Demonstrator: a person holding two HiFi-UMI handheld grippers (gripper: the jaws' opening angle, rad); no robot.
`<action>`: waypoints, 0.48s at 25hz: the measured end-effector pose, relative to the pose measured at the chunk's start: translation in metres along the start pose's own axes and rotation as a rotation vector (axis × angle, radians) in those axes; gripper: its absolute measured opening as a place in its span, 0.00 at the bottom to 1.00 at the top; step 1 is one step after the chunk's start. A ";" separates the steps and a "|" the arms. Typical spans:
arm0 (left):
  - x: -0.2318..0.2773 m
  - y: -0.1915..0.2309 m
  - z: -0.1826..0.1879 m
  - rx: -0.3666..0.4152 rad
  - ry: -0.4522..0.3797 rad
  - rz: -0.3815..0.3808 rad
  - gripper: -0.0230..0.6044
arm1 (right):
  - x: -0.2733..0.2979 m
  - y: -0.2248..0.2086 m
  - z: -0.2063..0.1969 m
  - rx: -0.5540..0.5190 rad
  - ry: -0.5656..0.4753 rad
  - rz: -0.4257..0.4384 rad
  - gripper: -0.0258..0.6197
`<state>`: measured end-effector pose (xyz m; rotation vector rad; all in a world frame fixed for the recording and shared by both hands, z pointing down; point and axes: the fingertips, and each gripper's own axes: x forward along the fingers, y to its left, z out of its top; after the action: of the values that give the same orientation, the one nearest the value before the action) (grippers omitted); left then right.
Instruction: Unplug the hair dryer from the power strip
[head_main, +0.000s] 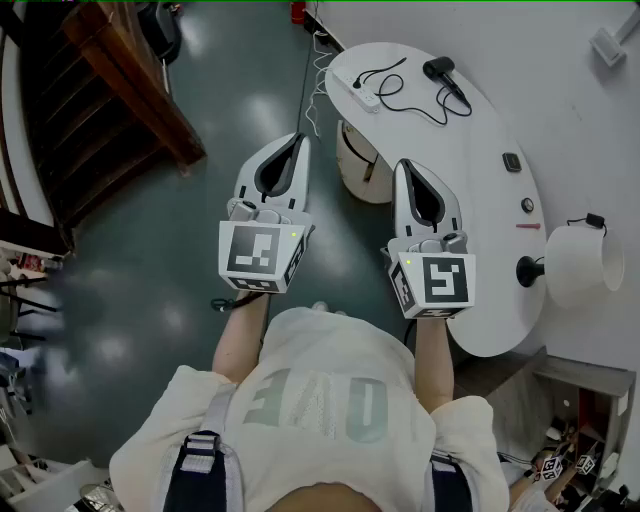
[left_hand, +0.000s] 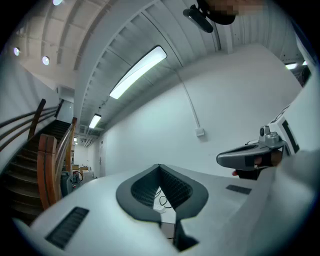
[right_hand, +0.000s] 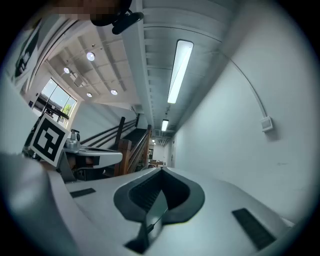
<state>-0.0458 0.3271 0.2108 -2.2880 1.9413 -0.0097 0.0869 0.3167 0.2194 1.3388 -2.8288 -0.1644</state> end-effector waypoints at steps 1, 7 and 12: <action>0.000 0.000 0.000 0.002 -0.001 -0.001 0.04 | 0.000 0.001 -0.001 0.001 0.001 0.001 0.04; 0.001 0.004 0.002 0.004 -0.013 -0.013 0.04 | 0.001 0.000 0.000 0.005 -0.002 0.003 0.04; -0.002 0.011 0.005 -0.011 -0.032 -0.029 0.04 | 0.002 0.009 0.001 -0.098 0.007 0.002 0.04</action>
<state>-0.0565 0.3277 0.2044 -2.3083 1.8975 0.0347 0.0786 0.3210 0.2195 1.3136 -2.7762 -0.2934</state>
